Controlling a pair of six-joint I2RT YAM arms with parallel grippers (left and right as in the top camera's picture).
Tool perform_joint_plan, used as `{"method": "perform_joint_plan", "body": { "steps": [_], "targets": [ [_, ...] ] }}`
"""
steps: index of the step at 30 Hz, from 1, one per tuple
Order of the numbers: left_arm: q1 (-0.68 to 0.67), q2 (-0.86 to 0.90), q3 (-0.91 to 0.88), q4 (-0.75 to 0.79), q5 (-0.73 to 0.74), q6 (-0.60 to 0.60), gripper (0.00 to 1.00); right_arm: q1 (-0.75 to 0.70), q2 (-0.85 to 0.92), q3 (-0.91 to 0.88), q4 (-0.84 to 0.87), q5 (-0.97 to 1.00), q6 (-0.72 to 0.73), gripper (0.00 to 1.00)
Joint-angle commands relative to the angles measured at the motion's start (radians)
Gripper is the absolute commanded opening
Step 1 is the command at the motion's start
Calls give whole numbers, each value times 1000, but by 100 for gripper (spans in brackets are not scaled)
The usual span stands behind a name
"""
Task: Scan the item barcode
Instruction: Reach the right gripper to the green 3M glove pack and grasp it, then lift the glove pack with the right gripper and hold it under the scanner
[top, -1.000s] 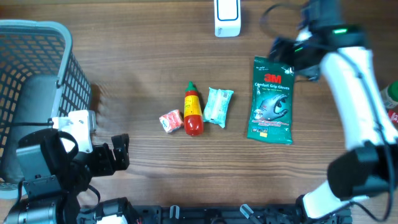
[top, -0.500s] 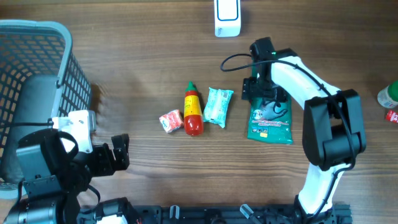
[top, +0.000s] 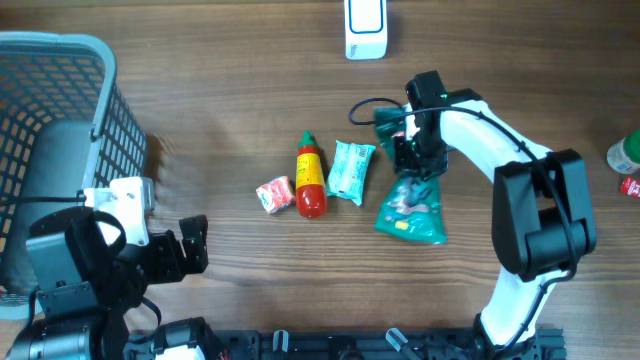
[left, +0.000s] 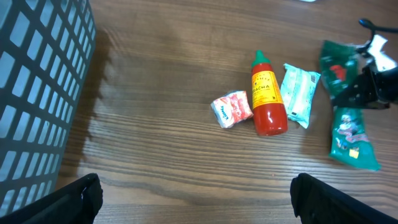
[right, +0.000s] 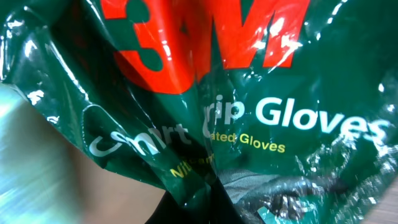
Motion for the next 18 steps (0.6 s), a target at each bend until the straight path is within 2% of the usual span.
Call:
{"method": "perform_joint_plan", "body": {
  "steps": [1,5,7,11,13,16,18],
  "targets": [
    [6,-7,2,3,16,23,100,3,-22,41,-81,-651,-256,5],
    [6,-7,2,3,16,23,100,-29,-162,43,-187,-990,-484,5],
    [6,-7,2,3,16,23,100,-29,-198,43,-216,-1095,-516,5],
    [6,-7,2,3,16,23,100,-28,-224,43,-222,-1344,-514,5],
    [6,-7,2,3,16,23,100,-27,-224,43,-218,-1365,-411,5],
    [6,-7,2,3,16,23,100,-18,-224,43,-238,-1365,-392,5],
    [6,-7,2,3,16,23,100,-4,-224,43,-252,-1364,-284,5]
  ]
}}
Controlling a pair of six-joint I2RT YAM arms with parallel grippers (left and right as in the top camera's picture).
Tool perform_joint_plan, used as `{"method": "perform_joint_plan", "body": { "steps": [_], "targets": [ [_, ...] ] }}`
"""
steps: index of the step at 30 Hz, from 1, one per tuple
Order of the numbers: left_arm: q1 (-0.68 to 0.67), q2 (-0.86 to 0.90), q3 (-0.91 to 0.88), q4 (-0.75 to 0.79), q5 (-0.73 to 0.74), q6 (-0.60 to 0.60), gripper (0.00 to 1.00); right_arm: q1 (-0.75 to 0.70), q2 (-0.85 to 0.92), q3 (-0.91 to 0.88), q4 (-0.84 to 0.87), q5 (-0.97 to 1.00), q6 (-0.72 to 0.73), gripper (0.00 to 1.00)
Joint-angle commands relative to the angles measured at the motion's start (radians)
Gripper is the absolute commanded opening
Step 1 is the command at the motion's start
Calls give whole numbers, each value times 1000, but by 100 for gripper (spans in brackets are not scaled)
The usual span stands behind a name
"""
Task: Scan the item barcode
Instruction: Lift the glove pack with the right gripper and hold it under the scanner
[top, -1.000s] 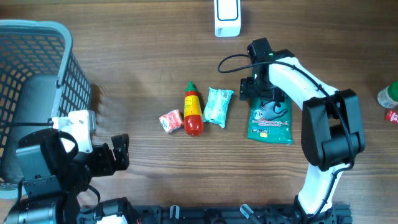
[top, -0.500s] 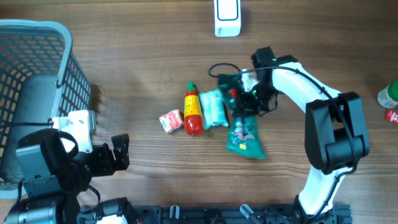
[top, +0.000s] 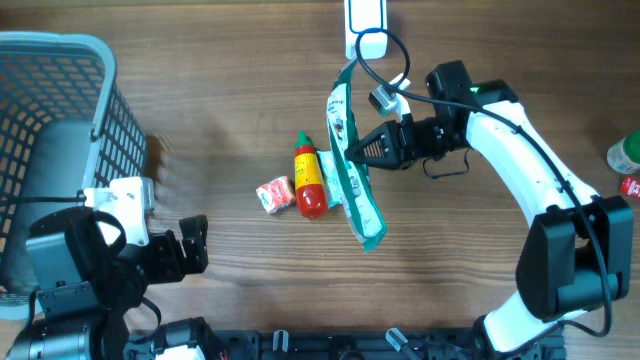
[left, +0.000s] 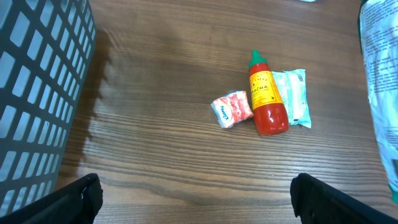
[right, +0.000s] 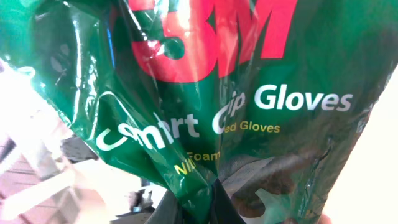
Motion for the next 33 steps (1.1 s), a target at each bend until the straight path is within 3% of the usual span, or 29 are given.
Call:
{"method": "perform_joint_plan", "body": {
  "steps": [1,11,14,18,24,33],
  "targets": [
    [6,-7,2,3,16,23,100,27,-8,11,-23,-84,179,4],
    [6,-7,2,3,16,23,100,39,-9,11,-35,-84,763,4],
    [6,-7,2,3,16,23,100,24,-9,11,27,-84,933,4],
    [6,-7,2,3,16,23,100,-8,-9,11,192,-84,992,4],
    [6,-7,2,3,16,23,100,-8,-9,11,233,-84,1096,4],
    [6,-7,2,3,16,23,100,-8,-9,11,236,-84,1103,4]
  ]
}}
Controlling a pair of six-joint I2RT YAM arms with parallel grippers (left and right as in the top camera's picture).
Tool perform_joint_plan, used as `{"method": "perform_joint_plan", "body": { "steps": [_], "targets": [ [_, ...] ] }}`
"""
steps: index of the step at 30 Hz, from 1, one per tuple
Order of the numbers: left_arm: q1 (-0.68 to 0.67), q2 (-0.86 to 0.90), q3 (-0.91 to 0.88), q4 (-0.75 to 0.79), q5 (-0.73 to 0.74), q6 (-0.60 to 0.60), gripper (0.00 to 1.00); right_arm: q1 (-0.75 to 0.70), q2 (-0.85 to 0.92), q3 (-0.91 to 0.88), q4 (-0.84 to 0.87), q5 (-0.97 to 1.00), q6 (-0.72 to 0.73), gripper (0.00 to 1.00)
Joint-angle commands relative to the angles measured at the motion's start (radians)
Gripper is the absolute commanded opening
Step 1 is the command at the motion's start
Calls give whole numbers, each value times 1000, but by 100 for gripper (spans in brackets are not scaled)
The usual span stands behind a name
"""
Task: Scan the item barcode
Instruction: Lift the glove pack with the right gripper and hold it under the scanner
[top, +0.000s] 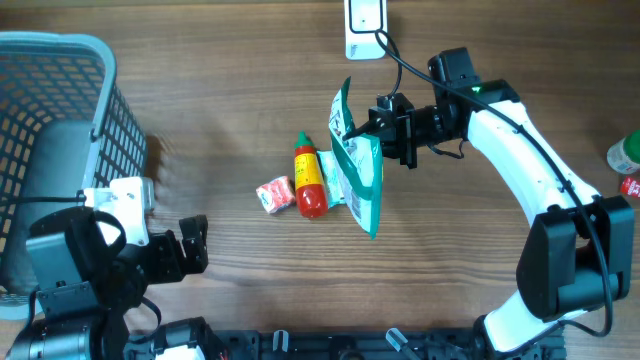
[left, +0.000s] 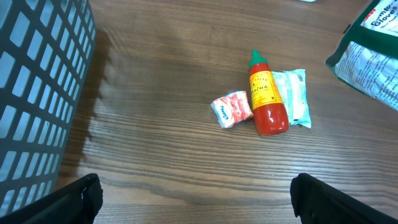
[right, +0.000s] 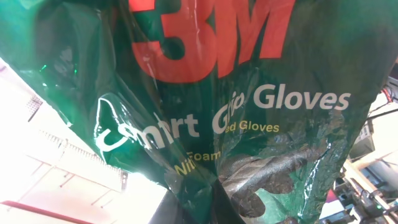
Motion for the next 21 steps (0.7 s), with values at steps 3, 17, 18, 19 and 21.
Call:
{"method": "perform_joint_plan", "body": {
  "steps": [3,17,18,19,21],
  "targets": [
    [6,-7,2,3,16,23,100,2,-9,11,10,-64,14,4],
    [6,-7,2,3,16,23,100,2,-9,11,126,-64,29,4],
    [6,-7,2,3,16,23,100,2,-9,11,163,-64,29,4],
    [6,-7,2,3,16,23,100,2,-9,11,192,-64,29,4],
    [6,-7,2,3,16,23,100,2,-9,11,234,-64,30,4]
  ]
}}
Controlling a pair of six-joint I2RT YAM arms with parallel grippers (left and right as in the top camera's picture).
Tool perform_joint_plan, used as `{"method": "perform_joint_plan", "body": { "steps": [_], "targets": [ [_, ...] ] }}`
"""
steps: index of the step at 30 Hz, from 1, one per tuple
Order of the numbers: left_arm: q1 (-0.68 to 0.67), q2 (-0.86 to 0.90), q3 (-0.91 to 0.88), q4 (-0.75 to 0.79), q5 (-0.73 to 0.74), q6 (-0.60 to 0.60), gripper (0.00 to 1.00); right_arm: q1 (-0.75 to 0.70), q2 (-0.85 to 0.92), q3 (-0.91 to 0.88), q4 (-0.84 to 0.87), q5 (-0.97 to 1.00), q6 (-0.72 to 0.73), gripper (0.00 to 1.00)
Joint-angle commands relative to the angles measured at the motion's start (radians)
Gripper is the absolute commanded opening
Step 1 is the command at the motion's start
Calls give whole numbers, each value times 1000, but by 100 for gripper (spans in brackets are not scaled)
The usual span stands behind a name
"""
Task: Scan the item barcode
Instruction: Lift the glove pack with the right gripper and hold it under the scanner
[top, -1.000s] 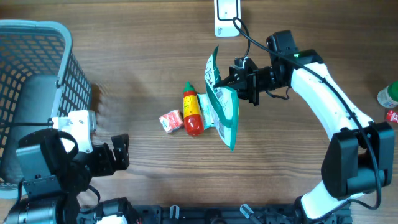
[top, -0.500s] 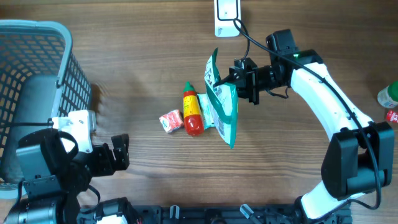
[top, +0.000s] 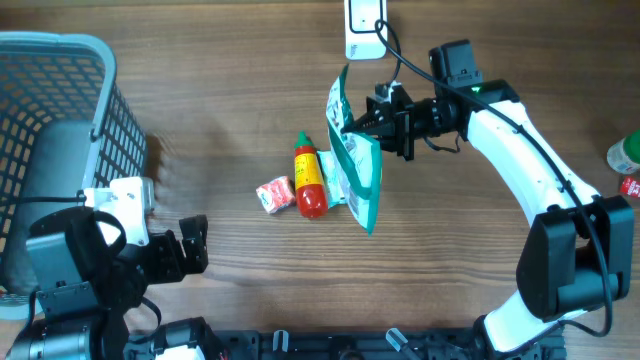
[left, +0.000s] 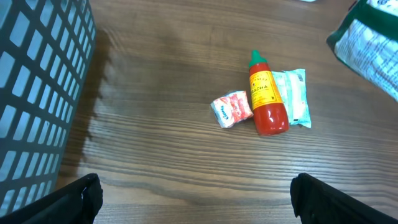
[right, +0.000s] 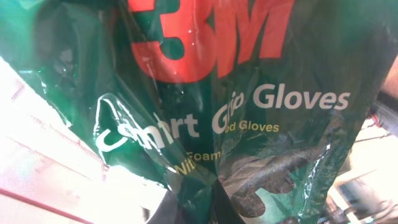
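Observation:
A green 3M gloves packet hangs in the air above the table's middle, and my right gripper is shut on its upper part. The packet fills the right wrist view, with red 3M lettering and white "Gloves" print. Its printed lower corner shows at the top right of the left wrist view. A white barcode scanner stands at the back edge, just behind the packet. My left gripper is open low at the front left, nothing between its fingers.
On the wood lie a red sriracha bottle, a small pink packet and a pale green sachet partly under the hanging packet. A grey mesh basket stands at the left. A green-capped bottle sits at the right edge.
My right gripper has shifted slightly toward the back with the gloves packet, nearer the scanner. The left arm and the items on the table have not moved.
At first my right gripper was down on the gloves packet lying on the table right of the sachet. Then the packet hung lifted, edge-on, near the scanner. Later it was turned with its face more to the camera, and now it sits a little closer to the scanner.

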Motion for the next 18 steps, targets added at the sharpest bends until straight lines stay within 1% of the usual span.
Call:
{"method": "perform_joint_plan", "body": {
  "steps": [1,4,7,9,10,11,12,13,16,18],
  "targets": [
    [6,-7,2,3,16,23,100,2,-9,11,47,-64,1,4],
    [6,-7,2,3,15,23,100,2,-9,11,56,-64,-4,4],
    [6,-7,2,3,16,23,100,2,-9,11,61,-65,-105,4],
    [6,-7,2,5,16,23,100,2,-9,11,56,-65,-143,4],
    [6,-7,2,27,56,5,100,2,-9,11,55,-65,-153,4],
    [6,-5,2,25,164,-56,100,2,-11,11,54,-65,-162,4],
    [6,-5,2,35,187,-57,100,3,-14,11,53,-65,-186,4],
    [6,-5,2,80,218,-60,100,4,-17,11,53,-65,-227,4],
    [6,-4,1,179,288,-63,100,17,-51,11,23,-65,-442,4],
    [6,2,-1,238,336,-60,100,19,-82,11,-3,-65,-547,4]
  ]
}}
